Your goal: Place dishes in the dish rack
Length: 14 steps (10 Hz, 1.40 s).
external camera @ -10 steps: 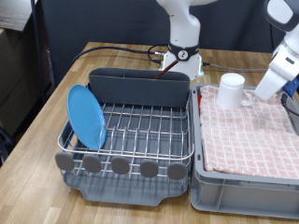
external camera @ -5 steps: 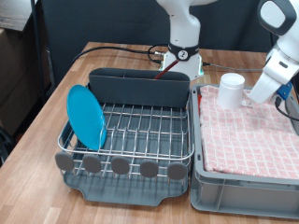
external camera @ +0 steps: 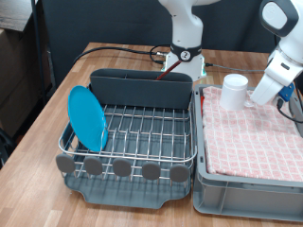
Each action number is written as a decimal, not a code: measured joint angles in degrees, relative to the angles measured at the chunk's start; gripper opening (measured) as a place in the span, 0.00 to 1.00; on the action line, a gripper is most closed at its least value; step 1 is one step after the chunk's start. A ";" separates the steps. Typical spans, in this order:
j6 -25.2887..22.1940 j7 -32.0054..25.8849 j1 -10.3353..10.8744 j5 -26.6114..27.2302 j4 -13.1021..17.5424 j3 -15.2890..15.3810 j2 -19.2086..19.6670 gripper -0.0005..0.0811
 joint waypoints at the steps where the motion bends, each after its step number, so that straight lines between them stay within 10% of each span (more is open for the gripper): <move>1: 0.00 0.00 0.00 0.00 0.00 -0.02 0.00 0.36; 5: 0.00 0.00 0.00 0.00 0.02 -0.19 -0.03 0.09; 14: -8.53 3.07 -0.04 3.38 4.84 -1.34 -3.99 0.09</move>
